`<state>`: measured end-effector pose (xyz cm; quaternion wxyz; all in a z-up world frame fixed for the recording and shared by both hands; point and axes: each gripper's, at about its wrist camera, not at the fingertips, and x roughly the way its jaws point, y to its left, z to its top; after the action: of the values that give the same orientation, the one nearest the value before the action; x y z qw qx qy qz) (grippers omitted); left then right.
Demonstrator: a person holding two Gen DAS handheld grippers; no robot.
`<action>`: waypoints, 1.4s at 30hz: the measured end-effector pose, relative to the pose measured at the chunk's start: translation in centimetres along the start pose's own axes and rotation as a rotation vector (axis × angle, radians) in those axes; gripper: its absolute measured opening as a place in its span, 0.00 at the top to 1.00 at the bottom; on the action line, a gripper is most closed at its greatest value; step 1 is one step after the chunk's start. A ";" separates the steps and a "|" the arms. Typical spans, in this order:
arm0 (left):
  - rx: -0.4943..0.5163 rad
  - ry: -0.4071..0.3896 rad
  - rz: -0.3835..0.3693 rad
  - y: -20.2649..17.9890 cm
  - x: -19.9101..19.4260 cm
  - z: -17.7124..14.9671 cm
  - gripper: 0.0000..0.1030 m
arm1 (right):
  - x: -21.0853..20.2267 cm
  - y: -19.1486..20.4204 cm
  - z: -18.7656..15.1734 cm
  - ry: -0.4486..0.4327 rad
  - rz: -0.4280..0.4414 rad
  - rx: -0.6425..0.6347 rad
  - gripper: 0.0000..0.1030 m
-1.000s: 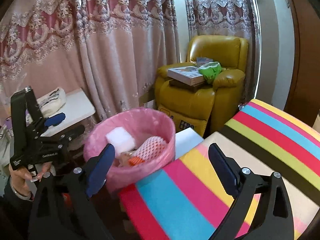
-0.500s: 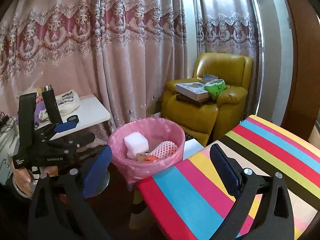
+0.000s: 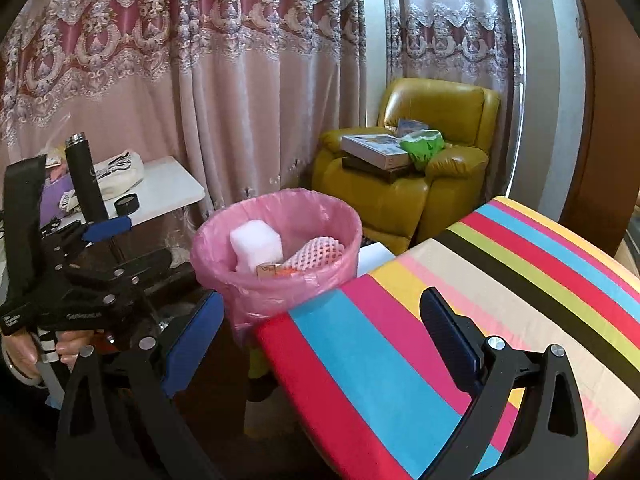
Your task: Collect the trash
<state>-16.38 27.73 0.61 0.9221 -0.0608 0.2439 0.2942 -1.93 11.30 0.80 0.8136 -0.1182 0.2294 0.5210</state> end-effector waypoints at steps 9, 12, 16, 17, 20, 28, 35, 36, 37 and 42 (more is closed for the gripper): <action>0.029 0.011 -0.034 -0.6 0.0 0.0 0.04 | 0.4 -0.2 -0.2 -0.007 -0.064 0.005 0.10; 0.021 0.020 -0.034 -0.5 0.3 -0.1 0.04 | 0.4 -0.3 -0.3 -0.013 -0.104 0.002 0.10; 0.017 0.031 -0.035 -0.4 0.6 -0.3 0.04 | 0.5 -0.3 -0.4 -0.017 -0.127 -0.006 0.10; 0.018 0.032 -0.034 -0.4 0.6 -0.3 0.04 | 0.6 -0.4 -0.4 -0.016 -0.126 -0.007 0.10; 0.017 0.036 -0.035 -0.3 0.7 -0.5 0.04 | 0.7 -0.3 -0.5 -0.016 -0.122 -0.008 0.10; 0.013 0.041 -0.040 -0.2 0.7 -0.6 0.04 | 0.6 -0.2 -0.5 -0.030 -0.109 -0.008 0.10; 0.014 0.044 -0.044 -0.3 0.9 -0.5 0.04 | 0.6 -0.2 -0.5 -0.030 -0.107 -0.008 0.10; 0.014 0.043 -0.043 -0.3 0.9 -0.5 0.04 | 0.6 -0.2 -0.5 -0.030 -0.107 -0.009 0.10; 0.014 0.044 -0.043 -0.3 0.9 -0.5 0.04 | 0.5 -0.2 -0.5 -0.031 -0.107 -0.010 0.10; 0.014 0.048 -0.043 -0.3 1.1 -0.6 0.04 | 0.6 -0.1 -0.5 -0.029 -0.106 -0.009 0.10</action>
<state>-15.67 27.91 -0.45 0.9226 -0.0663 0.2665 0.2711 -1.80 11.49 0.06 0.8428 -0.1264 0.2085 0.4798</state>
